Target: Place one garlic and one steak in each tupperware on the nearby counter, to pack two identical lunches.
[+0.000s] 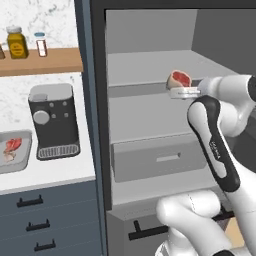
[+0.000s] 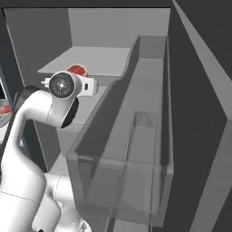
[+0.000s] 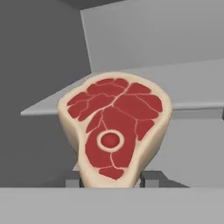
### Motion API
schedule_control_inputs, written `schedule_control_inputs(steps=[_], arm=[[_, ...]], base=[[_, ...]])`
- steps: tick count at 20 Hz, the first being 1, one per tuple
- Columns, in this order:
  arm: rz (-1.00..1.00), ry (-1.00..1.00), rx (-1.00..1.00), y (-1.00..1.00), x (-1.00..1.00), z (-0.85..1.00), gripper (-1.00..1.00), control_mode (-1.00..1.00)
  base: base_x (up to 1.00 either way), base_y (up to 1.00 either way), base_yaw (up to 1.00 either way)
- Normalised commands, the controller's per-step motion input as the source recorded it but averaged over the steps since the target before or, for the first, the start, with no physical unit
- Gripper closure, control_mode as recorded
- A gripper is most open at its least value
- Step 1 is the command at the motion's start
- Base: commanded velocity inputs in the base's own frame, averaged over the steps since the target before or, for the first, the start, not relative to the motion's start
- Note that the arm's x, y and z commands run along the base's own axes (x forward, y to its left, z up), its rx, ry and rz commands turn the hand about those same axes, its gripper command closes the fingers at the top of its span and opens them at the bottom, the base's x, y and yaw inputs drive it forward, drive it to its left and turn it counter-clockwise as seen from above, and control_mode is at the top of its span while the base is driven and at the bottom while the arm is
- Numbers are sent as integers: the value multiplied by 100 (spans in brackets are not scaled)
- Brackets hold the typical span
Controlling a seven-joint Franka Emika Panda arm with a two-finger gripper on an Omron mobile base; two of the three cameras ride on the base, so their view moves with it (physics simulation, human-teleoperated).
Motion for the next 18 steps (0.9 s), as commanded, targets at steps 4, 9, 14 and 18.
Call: schedule_control_inputs(steps=[4, 9, 14, 18], arm=[[0, 0, 0, 0, 0, 0, 100, 100], [0, 0, 0, 0, 0, 0, 100, 100], [0, 0, 0, 0, 0, 0, 100, 100], [0, 0, 0, 0, 0, 0, 100, 100]], base=[[-100, 5, 9], [-100, 84, 4], [-97, 100, 0], [-29, 100, 3]])
